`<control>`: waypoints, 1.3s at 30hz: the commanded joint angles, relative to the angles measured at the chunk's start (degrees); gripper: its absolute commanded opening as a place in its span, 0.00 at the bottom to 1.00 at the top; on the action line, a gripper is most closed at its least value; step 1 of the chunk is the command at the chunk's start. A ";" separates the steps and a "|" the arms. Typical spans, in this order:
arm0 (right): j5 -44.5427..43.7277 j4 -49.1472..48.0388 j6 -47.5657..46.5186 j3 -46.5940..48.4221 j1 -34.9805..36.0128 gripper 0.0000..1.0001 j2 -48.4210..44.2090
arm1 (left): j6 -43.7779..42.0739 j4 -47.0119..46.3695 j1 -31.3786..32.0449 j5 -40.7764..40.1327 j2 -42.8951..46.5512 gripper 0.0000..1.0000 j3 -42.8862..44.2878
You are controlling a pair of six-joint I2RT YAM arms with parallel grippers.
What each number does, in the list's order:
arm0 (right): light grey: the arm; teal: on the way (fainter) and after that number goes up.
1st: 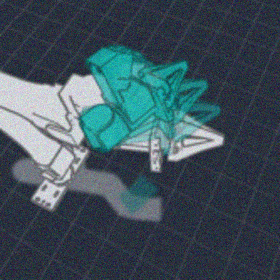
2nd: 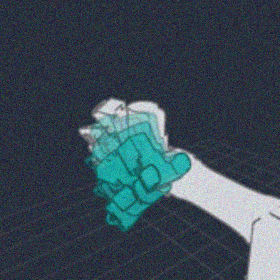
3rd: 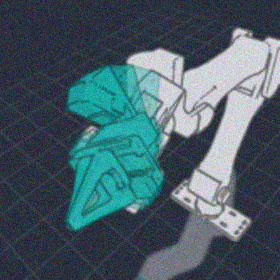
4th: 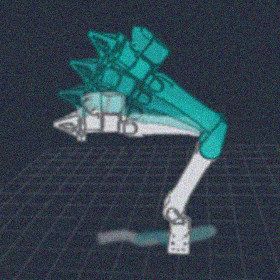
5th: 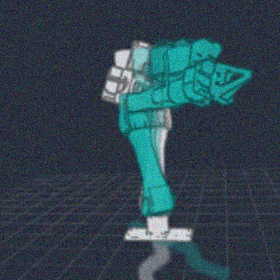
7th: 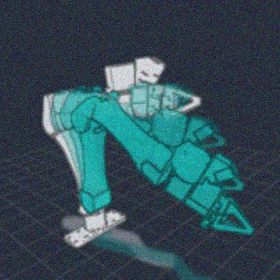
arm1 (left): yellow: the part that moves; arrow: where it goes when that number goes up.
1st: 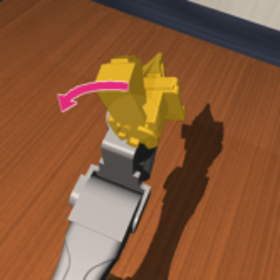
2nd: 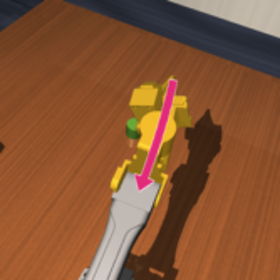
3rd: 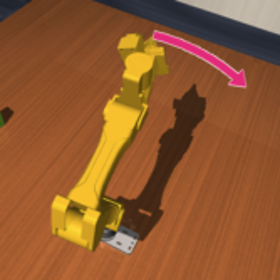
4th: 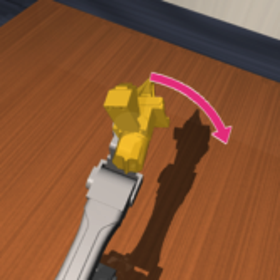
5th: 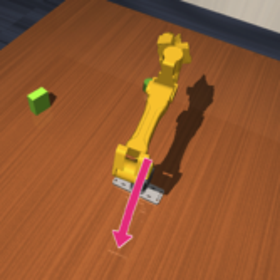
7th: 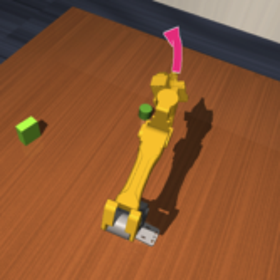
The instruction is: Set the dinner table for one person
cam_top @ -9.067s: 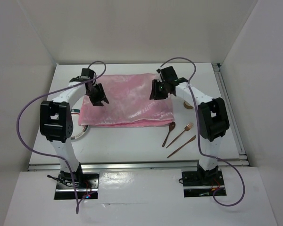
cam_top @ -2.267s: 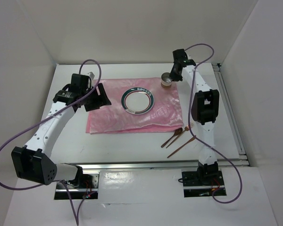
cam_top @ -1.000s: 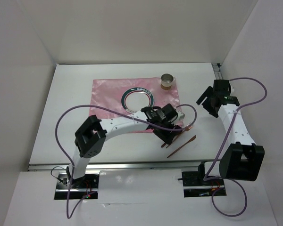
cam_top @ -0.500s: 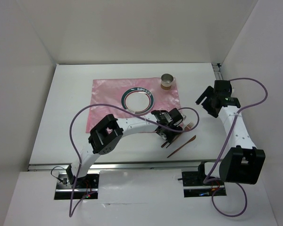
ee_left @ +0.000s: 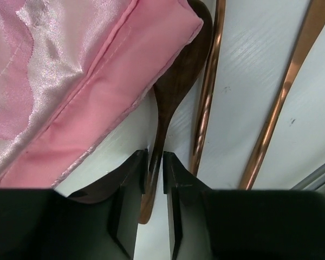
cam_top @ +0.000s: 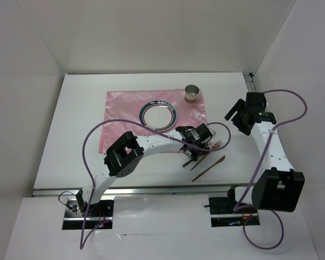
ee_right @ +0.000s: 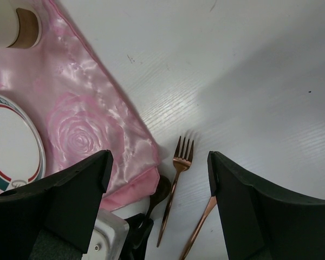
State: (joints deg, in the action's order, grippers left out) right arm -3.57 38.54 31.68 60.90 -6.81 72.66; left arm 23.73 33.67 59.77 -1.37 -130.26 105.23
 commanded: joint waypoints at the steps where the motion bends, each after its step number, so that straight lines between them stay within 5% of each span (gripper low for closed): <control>1: 0.84 -1.19 -0.13 1.14 -0.31 0.83 -1.56 | -2.28 2.80 0.00 -2.15 -1.76 0.35 1.03; 2: 0.85 -1.19 -0.13 1.15 -0.31 0.83 -1.56 | -2.98 3.33 0.00 -2.67 -1.76 0.23 1.03; 6: 0.85 -0.58 -0.74 2.28 -0.31 0.83 -1.56 | -4.38 5.61 0.00 -4.08 1.39 0.00 -0.20; 18: 0.85 0.13 -0.74 4.40 -0.31 0.83 -2.09 | -12.29 18.35 0.00 9.26 16.76 0.00 -4.94; 24: 1.38 -0.40 -0.74 4.93 -0.31 0.83 -2.61 | -8.27 16.70 -4.29 13.05 26.36 0.00 -11.10; 30: 1.38 -0.40 -1.36 4.93 -0.31 0.83 -3.14 | 6.40 15.46 -14.93 13.85 18.56 0.00 1.98; 39: 4.71 0.13 -1.36 2.56 -0.31 0.83 -4.37 | 22.59 7.30 -21.27 13.32 1.77 0.00 17.10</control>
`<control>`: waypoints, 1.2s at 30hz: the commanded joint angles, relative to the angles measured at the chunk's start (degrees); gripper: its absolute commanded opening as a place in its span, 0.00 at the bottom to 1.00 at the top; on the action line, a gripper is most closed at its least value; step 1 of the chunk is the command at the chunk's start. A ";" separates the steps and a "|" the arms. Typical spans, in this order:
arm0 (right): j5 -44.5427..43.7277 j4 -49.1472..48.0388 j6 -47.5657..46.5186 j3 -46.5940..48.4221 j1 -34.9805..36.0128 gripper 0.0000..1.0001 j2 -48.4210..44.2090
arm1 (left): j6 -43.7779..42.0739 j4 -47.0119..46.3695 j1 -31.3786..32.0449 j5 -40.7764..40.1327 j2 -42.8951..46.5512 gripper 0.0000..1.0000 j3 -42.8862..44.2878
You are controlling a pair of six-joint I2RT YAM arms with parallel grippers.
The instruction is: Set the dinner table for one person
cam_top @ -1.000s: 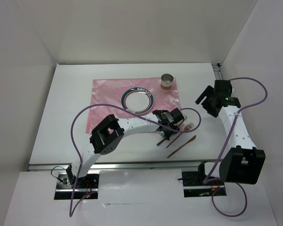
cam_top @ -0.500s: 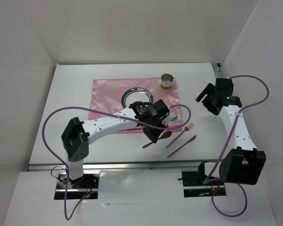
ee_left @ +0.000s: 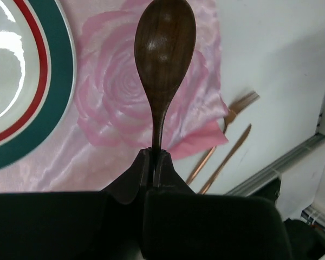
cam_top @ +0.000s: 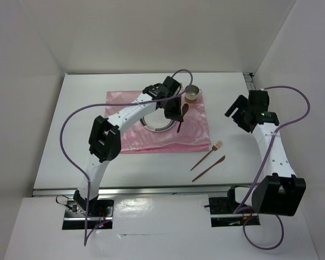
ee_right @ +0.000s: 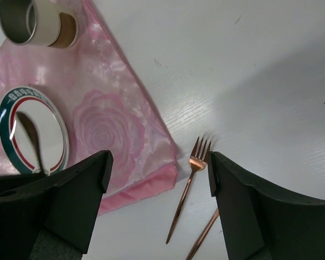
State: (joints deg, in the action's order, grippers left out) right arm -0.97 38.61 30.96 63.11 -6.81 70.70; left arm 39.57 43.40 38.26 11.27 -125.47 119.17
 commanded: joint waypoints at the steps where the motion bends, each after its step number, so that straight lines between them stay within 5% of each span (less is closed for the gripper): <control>1: 3.16 0.67 -0.64 -0.87 -0.31 0.83 -3.01 | 7.44 -2.44 0.24 0.69 -5.20 0.00 5.08; 14: 9.93 3.41 3.84 -14.14 -0.31 0.78 -7.33 | 18.25 -7.71 1.55 -6.34 -13.22 0.00 5.63; 23: 13.45 3.40 4.64 -19.25 0.21 0.76 -9.00 | 17.56 -9.56 2.17 -10.12 -14.98 0.00 6.24; 27: 13.45 2.79 5.25 -19.25 0.22 0.76 -9.52 | 15.19 -9.56 2.70 -10.65 -16.39 0.28 6.77; 36: 11.00 2.79 7.09 -19.25 2.76 0.71 -7.07 | 10.97 -7.72 5.85 -11.71 -9.28 0.43 4.84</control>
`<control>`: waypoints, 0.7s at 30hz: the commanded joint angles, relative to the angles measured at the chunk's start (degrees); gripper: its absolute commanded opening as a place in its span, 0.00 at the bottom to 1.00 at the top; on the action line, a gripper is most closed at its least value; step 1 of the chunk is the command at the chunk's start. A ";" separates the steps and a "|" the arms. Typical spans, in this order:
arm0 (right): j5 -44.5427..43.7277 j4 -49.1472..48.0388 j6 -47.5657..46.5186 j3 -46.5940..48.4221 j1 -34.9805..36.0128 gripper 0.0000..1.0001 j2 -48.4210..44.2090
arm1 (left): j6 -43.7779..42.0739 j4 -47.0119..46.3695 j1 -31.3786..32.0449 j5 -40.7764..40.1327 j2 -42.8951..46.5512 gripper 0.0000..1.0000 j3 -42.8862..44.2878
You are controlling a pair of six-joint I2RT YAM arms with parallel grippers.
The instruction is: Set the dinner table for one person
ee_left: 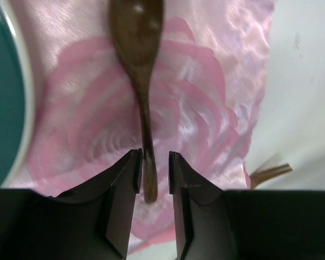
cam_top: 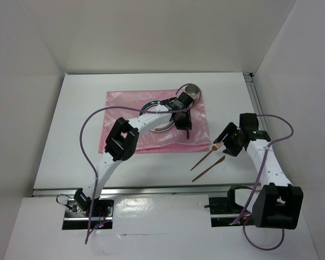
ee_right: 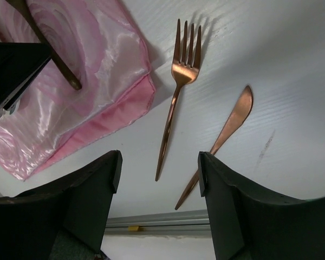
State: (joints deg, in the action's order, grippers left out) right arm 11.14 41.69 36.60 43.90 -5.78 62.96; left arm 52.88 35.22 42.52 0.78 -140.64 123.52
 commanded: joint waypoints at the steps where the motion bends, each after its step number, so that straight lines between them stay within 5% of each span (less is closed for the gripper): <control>1: -1.64 -0.30 1.46 -0.56 2.35 0.69 1.28 | -3.22 0.46 1.60 -1.74 6.77 0.43 0.49; 11: -6.04 1.03 16.55 -7.86 12.01 0.66 3.92 | -8.67 5.82 2.74 -4.29 22.57 0.70 -2.75; 21: -9.89 -1.53 24.12 -9.71 20.89 0.58 12.18 | -10.34 6.44 2.22 -5.52 34.02 0.71 -10.49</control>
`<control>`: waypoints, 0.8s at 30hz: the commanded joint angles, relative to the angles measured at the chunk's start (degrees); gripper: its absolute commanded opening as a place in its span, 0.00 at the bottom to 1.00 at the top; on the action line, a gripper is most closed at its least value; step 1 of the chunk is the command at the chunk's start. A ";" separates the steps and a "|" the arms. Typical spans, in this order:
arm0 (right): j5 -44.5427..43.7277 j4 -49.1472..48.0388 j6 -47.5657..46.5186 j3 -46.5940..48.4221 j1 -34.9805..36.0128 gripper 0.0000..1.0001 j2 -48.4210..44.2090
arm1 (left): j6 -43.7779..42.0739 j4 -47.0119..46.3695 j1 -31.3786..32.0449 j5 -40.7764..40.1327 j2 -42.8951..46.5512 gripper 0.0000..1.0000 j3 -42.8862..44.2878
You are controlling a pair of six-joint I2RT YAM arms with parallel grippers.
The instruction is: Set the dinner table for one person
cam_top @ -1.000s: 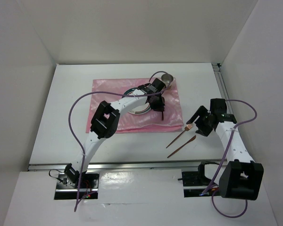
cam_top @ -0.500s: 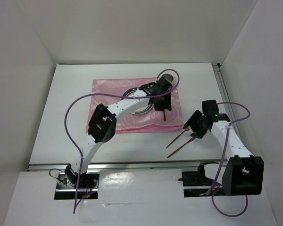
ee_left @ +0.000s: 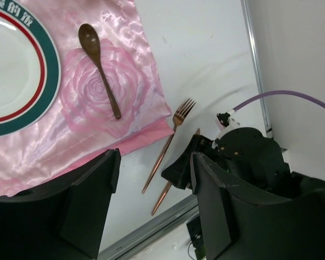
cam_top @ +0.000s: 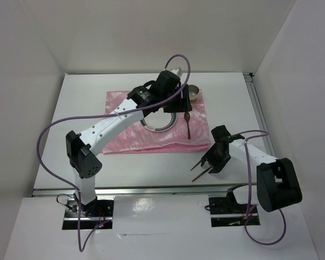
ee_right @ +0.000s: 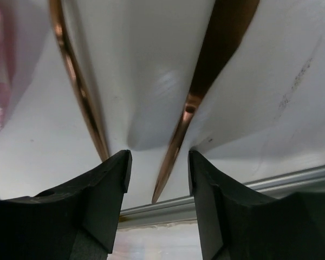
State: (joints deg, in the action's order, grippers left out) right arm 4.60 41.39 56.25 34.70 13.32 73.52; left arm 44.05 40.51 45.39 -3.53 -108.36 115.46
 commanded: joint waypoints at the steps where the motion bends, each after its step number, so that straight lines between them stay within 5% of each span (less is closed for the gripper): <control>1: -3.37 -0.61 5.18 -0.51 1.80 0.57 2.24 | -1.51 1.15 -0.65 -1.22 2.27 0.71 -2.95; 4: -4.16 0.01 7.38 -1.20 2.50 0.49 3.04 | -1.51 1.15 -1.17 -1.22 2.89 0.71 -4.36; 10: -5.92 0.80 12.83 -3.23 3.11 0.09 0.15 | -1.51 0.63 -1.79 -0.69 4.03 0.70 -6.73; 18: -16.19 8.61 13.54 5.62 5.65 0.00 -7.94 | -2.04 1.94 -2.32 -1.74 7.01 0.68 -7.27; 24: -20.16 6.34 -1.47 15.56 7.07 0.00 -4.11 | -2.04 0.36 -4.07 -0.69 10.53 0.68 -8.67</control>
State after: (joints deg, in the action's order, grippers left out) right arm -10.63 47.44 62.87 44.45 19.88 67.31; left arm 43.40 42.33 42.52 -4.23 -101.54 106.63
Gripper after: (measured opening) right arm 0.104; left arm 0.677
